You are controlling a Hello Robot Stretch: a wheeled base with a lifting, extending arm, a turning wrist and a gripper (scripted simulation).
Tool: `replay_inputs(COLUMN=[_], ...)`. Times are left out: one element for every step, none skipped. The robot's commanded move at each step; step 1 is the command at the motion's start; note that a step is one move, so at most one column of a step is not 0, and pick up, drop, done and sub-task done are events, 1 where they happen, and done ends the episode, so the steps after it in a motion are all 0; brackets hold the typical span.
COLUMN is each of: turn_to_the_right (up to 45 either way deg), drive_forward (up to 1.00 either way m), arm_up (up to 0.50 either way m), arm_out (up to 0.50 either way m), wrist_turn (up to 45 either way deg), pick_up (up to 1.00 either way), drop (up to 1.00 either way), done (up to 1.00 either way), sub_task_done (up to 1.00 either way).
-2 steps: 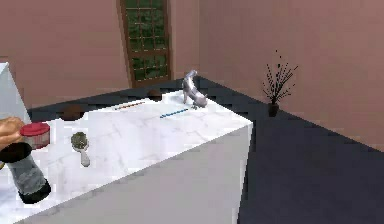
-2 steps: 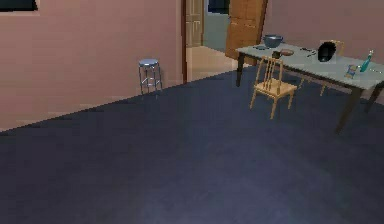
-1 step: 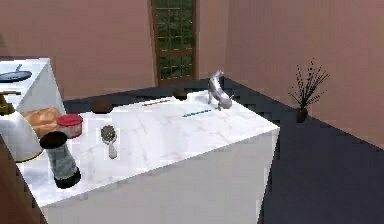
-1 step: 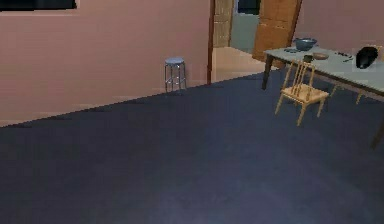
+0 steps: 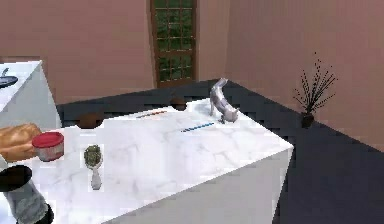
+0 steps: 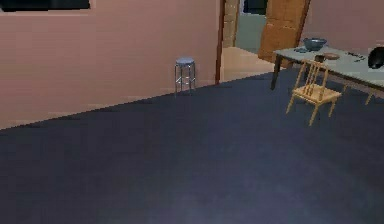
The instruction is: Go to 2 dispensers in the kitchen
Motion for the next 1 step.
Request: replay_inputs(turn_to_the_right=[-45.0], drive_forward=[0.00], arm_up=[0.00], arm_out=[0.00], wrist_turn=[0.0], pick_up=[0.00], drop=[0.00], done=[0.00], sub_task_done=[0.00])
